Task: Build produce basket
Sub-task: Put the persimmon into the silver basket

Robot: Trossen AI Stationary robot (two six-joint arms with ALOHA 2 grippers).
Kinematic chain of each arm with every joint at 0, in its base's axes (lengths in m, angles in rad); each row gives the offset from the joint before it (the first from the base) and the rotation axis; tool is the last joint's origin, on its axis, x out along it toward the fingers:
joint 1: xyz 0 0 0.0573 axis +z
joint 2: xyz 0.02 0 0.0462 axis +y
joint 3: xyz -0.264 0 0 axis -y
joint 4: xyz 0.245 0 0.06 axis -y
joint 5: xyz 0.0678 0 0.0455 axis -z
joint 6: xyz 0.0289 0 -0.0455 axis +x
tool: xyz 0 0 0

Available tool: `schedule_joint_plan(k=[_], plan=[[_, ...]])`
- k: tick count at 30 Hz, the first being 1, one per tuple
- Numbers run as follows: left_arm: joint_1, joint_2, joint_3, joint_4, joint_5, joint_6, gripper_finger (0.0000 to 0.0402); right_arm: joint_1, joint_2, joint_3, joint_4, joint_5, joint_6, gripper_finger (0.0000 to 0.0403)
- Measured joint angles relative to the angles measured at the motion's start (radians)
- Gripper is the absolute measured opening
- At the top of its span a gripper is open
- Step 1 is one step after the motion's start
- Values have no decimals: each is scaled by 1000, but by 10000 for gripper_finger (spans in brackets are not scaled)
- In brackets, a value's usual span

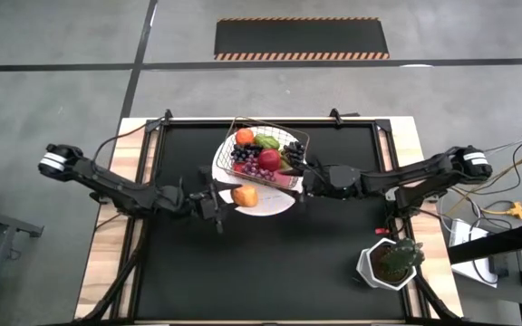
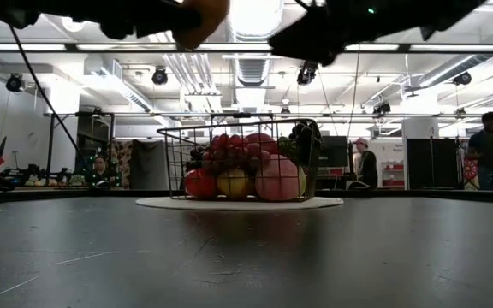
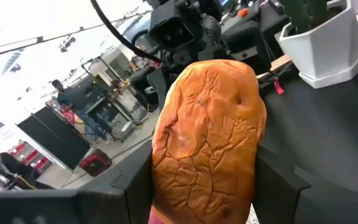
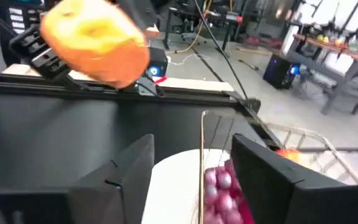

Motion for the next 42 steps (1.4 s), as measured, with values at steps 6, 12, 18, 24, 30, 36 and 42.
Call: schedule_joint_plan(k=[6, 12, 18, 24, 30, 36, 42], plan=[[0, -88, -40, 0, 3, 2, 186, 1, 76, 119, -39, -12, -50, 260], [-1, -111, -61, 3, 18, -6, 186, 1, 123, 205, -86, -46, -90, 313], [0, -90, -61, 5, 31, -7, 186, 1, 168, 267, -101, -167, -125, 335], [0, -51, -59, 85, 46, -9, 188, 0, 212, 319, -93, -245, -168, 328], [4, -15, -59, 141, 44, -6, 198, 1, 256, 378, -91, -288, -199, 316], [6, 8, -50, 148, 43, -6, 200, 1, 300, 427, -98, -300, -215, 297], [6, 8, -50, 156, 27, -41, 217, 0, 303, 433, -99, -302, -217, 234]])
